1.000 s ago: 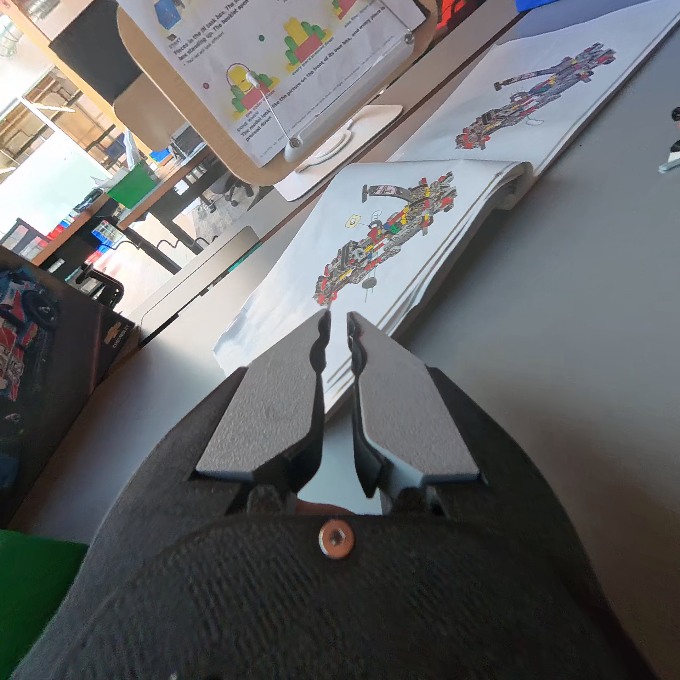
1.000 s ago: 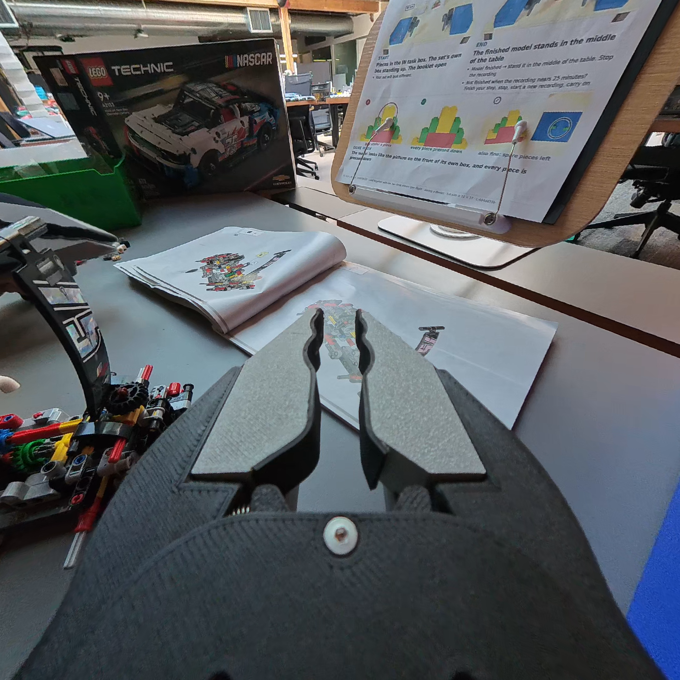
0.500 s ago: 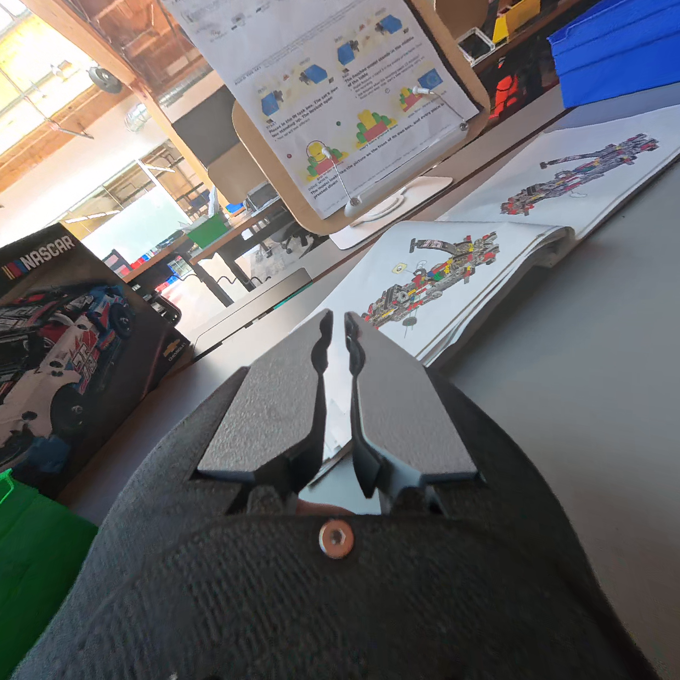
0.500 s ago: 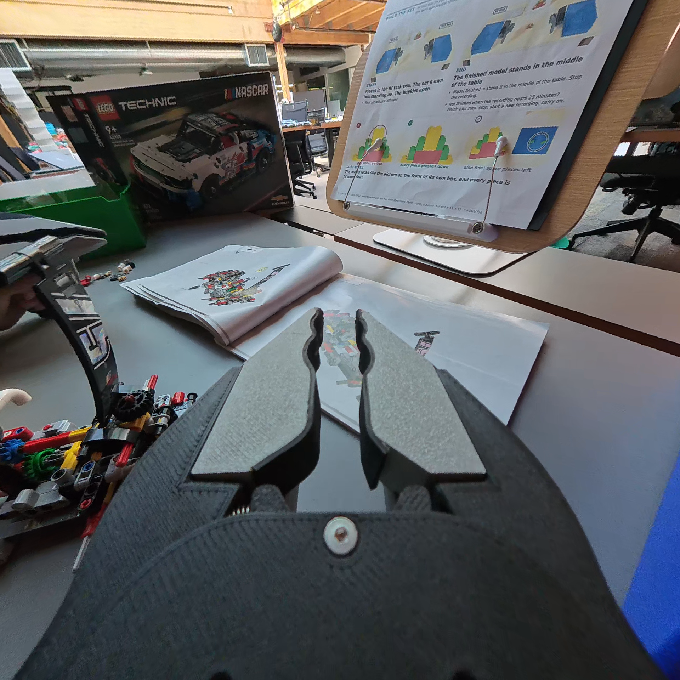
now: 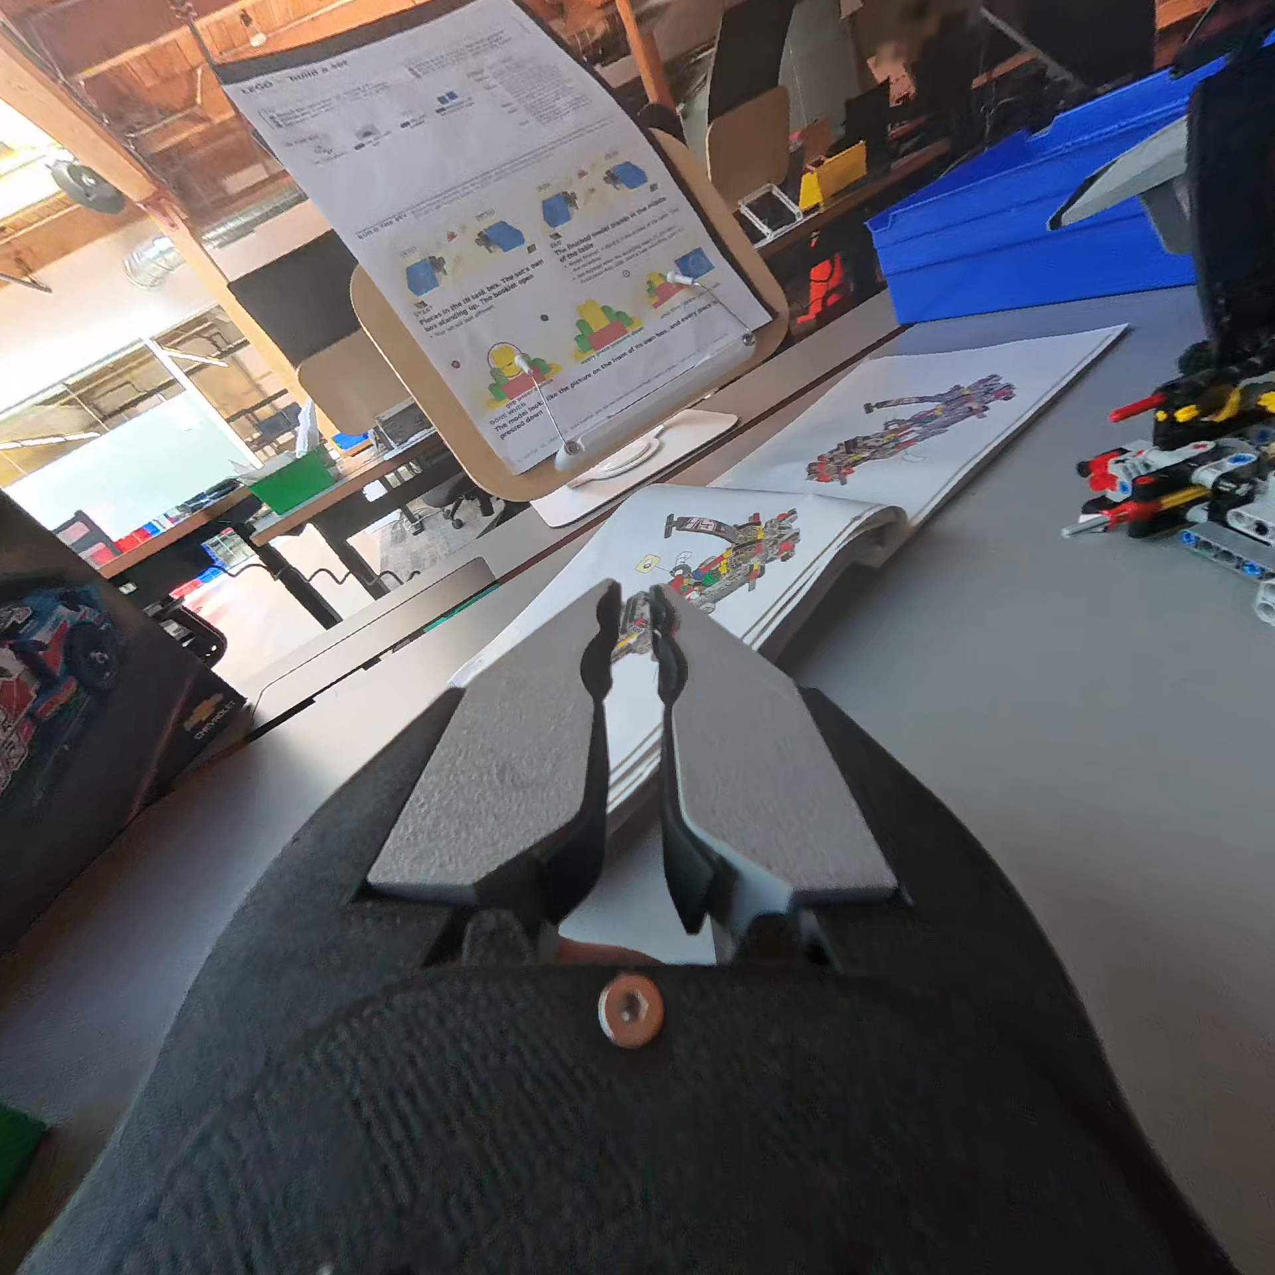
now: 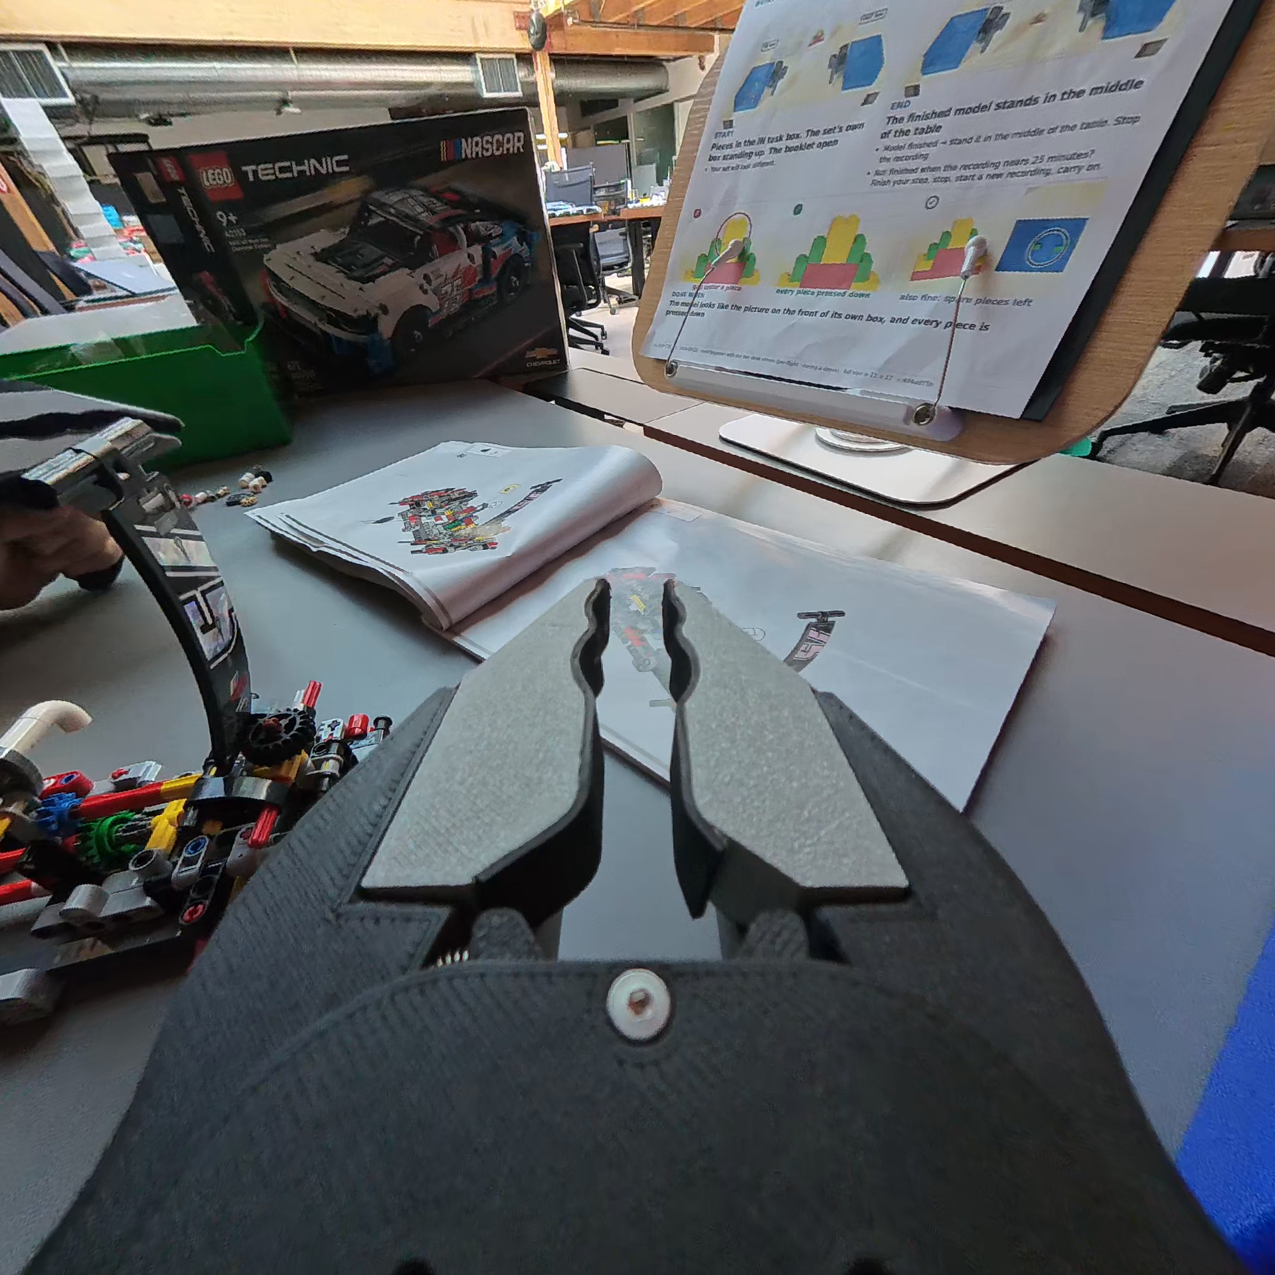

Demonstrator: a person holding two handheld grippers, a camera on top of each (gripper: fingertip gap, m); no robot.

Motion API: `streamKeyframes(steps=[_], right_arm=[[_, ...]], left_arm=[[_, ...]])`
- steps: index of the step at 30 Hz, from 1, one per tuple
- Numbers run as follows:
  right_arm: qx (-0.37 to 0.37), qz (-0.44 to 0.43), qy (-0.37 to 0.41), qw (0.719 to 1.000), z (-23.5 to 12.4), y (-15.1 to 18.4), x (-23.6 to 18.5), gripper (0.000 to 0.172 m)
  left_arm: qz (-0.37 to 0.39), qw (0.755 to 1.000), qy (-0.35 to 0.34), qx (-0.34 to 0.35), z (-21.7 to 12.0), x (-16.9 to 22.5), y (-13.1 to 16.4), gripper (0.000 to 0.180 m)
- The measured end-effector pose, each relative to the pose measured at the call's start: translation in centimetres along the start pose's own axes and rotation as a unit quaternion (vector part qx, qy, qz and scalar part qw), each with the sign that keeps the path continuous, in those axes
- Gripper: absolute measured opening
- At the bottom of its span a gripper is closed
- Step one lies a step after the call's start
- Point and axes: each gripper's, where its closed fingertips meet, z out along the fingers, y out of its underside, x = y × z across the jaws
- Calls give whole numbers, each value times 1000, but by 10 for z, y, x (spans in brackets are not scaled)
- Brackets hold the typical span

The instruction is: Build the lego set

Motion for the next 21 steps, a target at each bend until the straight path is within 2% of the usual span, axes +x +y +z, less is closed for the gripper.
streamKeyframes(steps=[3,7,13,21], right_arm=[[-11,-6,-5,1000,2,3,-2,11],[-17,-6,-3,1000,5,4,-2,12],[-16,-11,3,1000,8,3,2,12],[7,-5,10,1000,7,-3,8,12]], left_arm=[[-28,1000,5,-10,-3,0,-1,8],[-130,990,48,-11,-16,7,-9,17],[-129,990,43,-45,-18,7,8,21],[-153,986,64,32,-31,10,-12,15]])
